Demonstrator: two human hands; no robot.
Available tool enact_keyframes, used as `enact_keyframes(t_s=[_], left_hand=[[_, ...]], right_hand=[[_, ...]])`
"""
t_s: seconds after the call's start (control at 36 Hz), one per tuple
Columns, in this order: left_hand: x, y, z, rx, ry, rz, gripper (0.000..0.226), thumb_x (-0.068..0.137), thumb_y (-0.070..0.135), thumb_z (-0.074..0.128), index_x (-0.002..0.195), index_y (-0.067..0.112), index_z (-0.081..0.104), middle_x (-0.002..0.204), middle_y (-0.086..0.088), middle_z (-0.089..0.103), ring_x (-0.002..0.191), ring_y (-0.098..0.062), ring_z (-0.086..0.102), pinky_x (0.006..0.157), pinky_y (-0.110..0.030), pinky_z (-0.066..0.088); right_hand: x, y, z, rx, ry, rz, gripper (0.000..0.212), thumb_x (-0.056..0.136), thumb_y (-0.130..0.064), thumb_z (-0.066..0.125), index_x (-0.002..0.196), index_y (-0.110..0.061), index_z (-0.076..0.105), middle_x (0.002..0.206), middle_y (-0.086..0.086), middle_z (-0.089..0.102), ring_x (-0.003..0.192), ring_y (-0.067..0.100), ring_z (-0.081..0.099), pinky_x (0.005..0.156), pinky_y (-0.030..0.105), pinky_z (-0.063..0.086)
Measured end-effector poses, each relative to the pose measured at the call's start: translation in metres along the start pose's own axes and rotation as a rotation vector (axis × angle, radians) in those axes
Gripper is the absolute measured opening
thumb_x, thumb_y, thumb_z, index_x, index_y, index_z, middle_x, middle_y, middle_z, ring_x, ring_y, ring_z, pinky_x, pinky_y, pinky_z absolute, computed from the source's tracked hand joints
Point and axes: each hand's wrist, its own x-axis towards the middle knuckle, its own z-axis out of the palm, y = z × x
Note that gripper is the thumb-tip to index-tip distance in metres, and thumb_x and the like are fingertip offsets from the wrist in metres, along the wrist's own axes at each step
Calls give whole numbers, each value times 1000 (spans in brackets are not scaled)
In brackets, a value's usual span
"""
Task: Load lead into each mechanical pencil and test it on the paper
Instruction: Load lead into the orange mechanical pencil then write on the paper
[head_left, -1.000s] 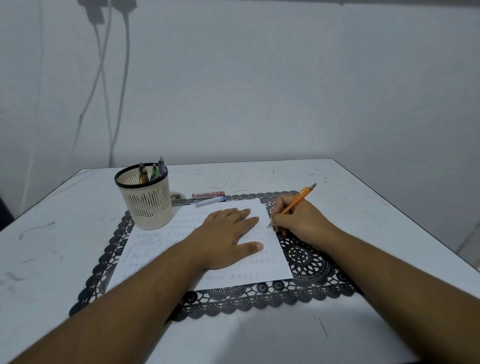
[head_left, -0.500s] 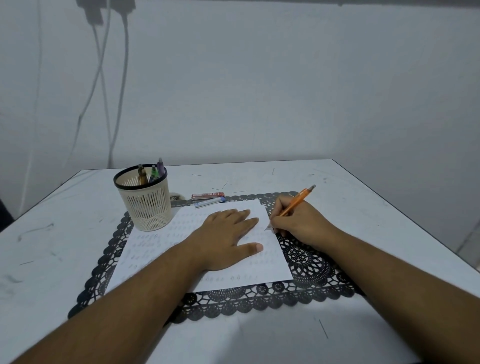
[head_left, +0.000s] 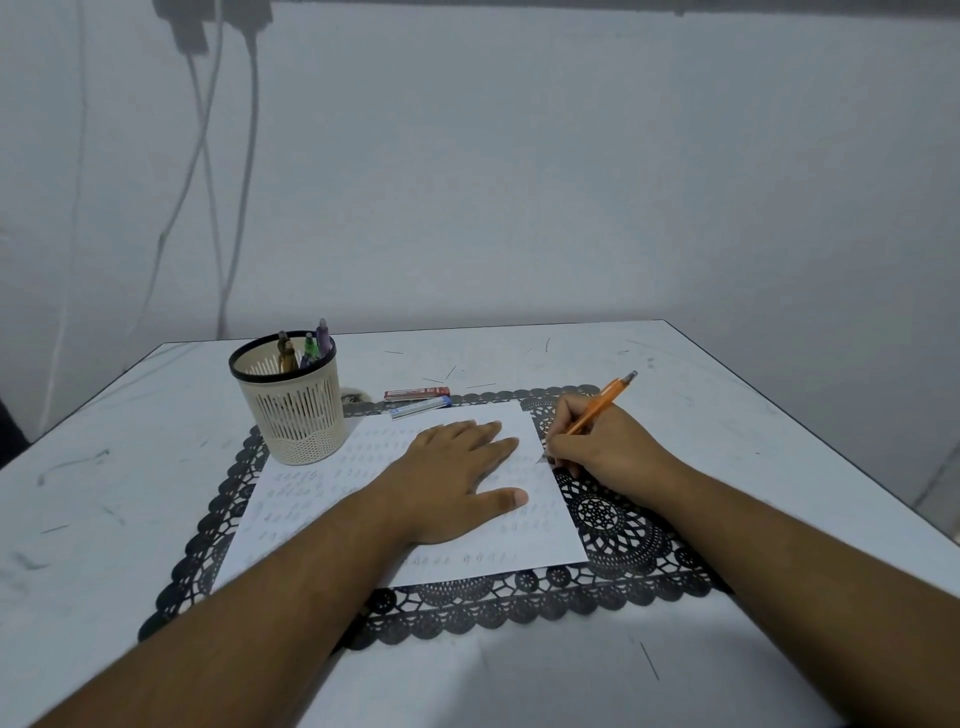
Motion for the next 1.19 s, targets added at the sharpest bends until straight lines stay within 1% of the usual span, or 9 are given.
enact_keyframes(t_s=[0.19, 0.31, 0.44, 0.56, 0.67, 0.78, 0.97, 1.08, 1.19], left_hand=[[1, -1, 1, -3, 11, -2, 78, 97, 76, 27, 164, 40, 13, 173, 11, 3, 159, -14, -1, 126, -42, 1], [1, 0, 0, -5, 5, -4, 80, 95, 77, 25, 164, 40, 13, 173, 11, 2, 159, -14, -1, 126, -41, 0], [0, 0, 0, 0, 4, -2, 80, 94, 78, 23, 164, 40, 12, 173, 10, 3, 159, -14, -1, 126, -42, 1], [1, -1, 1, -2, 5, 2, 83, 92, 80, 21, 164, 40, 12, 173, 10, 3, 159, -15, -1, 127, -42, 1], [1, -1, 1, -5, 7, 4, 83, 92, 80, 22, 164, 40, 12, 173, 10, 2, 159, -15, -1, 127, -42, 2], [0, -2, 2, -7, 10, 2, 81, 94, 79, 24, 164, 39, 12, 173, 10, 2, 159, -15, -1, 126, -42, 1], [1, 0, 1, -10, 11, 2, 79, 96, 77, 27, 164, 39, 13, 173, 10, 3, 159, -14, 0, 126, -41, 1], [0, -2, 1, -7, 8, 1, 83, 92, 80, 22, 164, 40, 13, 173, 10, 3, 159, -15, 0, 127, -42, 2], [1, -1, 1, -6, 6, 1, 83, 91, 80, 21, 164, 40, 13, 173, 10, 3, 158, -14, 0, 127, -41, 1]], right_hand=[[-2, 0, 0, 26, -38, -12, 17, 89, -2, 70, 78, -13, 63, 74, 12, 73, 64, 17, 63, 66, 33, 52], [-1, -1, -1, 23, -16, -9, 13, 90, -1, 69, 80, -8, 64, 71, 8, 72, 60, 14, 63, 63, 29, 52], [-1, 0, 0, 9, -10, -9, 17, 91, -1, 69, 79, -11, 62, 70, 6, 71, 59, 13, 63, 61, 27, 51], [-4, -1, -3, 34, -16, -40, 17, 90, 0, 68, 78, -11, 62, 71, 8, 71, 62, 16, 63, 65, 32, 53], [-4, 0, -4, 73, 7, -53, 18, 89, 3, 67, 77, -10, 62, 71, 12, 70, 62, 21, 61, 73, 47, 58], [-3, 3, -2, 36, -43, -22, 12, 89, -1, 68, 81, -8, 63, 72, 12, 70, 63, 20, 63, 66, 36, 54], [-3, 3, -2, 20, -62, -27, 17, 89, -1, 71, 79, -11, 62, 73, 10, 69, 63, 16, 62, 65, 32, 53], [-1, 3, -1, 17, -38, -10, 14, 90, -2, 69, 80, -9, 62, 76, 19, 70, 62, 18, 62, 64, 35, 52], [-2, 4, -2, 19, -27, -3, 13, 90, -3, 68, 80, -7, 61, 72, 12, 71, 62, 19, 62, 64, 37, 51]])
